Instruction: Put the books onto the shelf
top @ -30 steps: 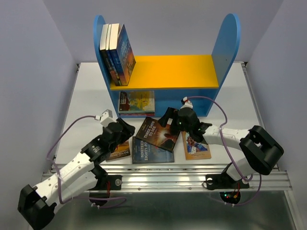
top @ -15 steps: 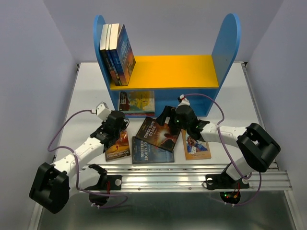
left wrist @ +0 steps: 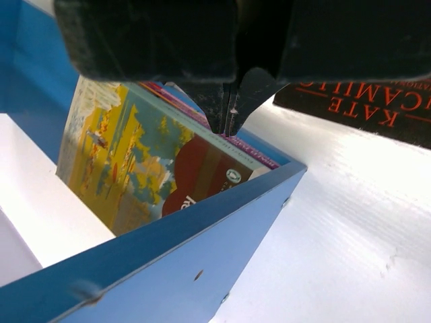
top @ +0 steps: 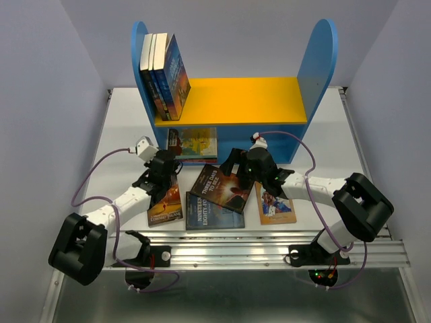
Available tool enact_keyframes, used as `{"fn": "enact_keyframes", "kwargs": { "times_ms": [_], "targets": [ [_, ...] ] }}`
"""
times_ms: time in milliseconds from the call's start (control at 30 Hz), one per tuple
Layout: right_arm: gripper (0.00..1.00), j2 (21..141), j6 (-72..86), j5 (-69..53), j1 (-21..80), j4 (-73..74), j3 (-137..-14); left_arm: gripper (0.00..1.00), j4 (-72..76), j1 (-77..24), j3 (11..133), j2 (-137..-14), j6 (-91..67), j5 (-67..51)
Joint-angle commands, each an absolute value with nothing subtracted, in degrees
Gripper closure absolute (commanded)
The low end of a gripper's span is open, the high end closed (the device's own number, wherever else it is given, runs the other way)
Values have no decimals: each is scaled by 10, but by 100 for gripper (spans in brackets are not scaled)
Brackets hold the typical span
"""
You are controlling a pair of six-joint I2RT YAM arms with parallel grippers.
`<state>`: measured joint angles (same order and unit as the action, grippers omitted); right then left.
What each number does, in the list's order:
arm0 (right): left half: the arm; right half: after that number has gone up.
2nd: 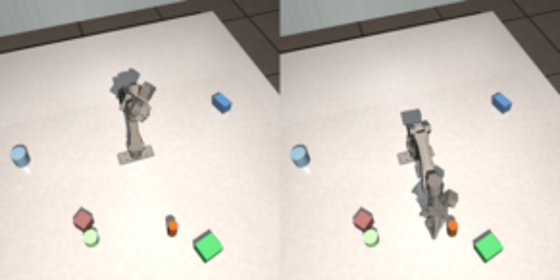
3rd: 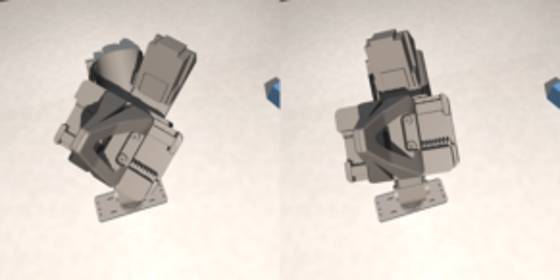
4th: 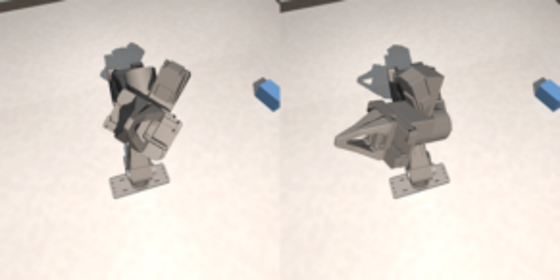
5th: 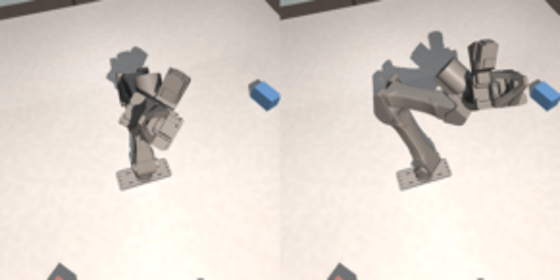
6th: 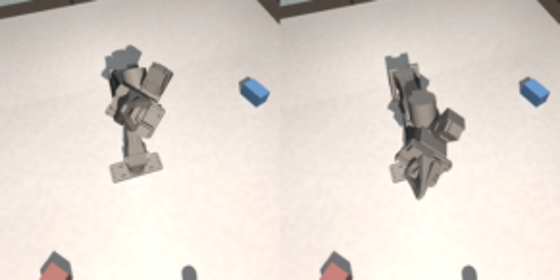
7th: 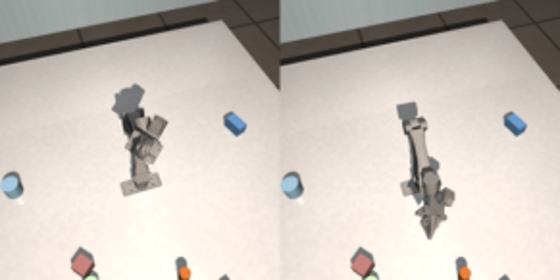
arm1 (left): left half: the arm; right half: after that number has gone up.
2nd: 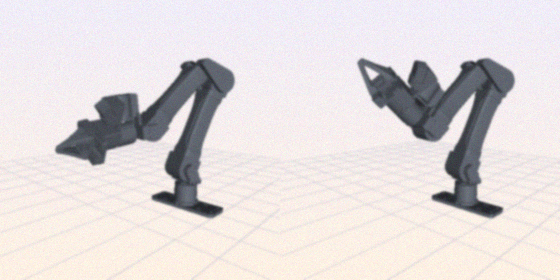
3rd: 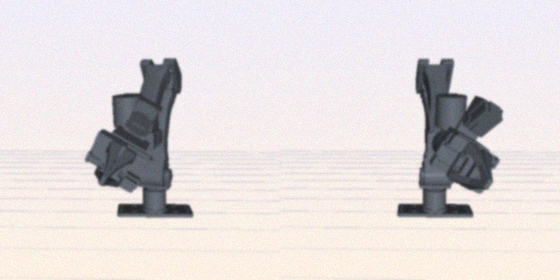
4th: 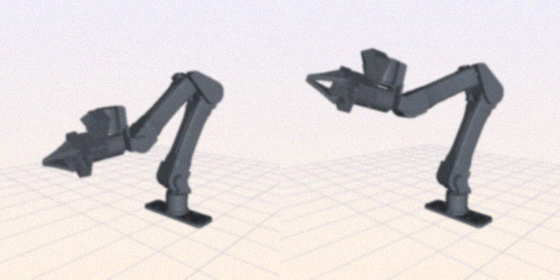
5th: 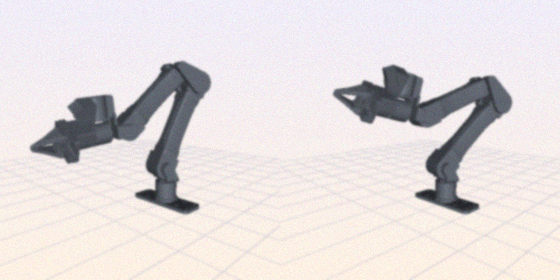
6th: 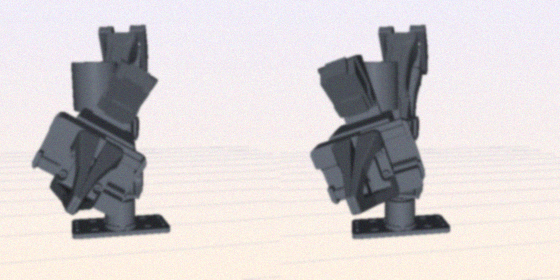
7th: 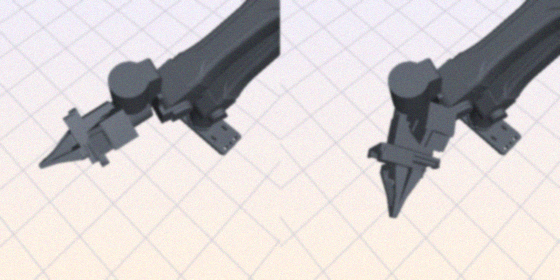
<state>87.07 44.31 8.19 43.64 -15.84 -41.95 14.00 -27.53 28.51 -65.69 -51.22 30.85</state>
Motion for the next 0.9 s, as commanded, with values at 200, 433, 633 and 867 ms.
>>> {"fn": "enact_keyframes", "kwargs": {
  "times_ms": [200,433,633,867],
  "targets": [
    [3,854,424,117,443,-175,-439,100,191,-272,272,-686,-501,315],
    [2,851,421,124,443,-175,-436,100,210,-272,254,-685,-500,320],
    [2,850,421,127,443,-175,-434,100,258,-272,245,-702,-491,308],
    [2,846,419,130,443,-175,-435,100,254,-273,265,-732,-485,316]
  ]
}}
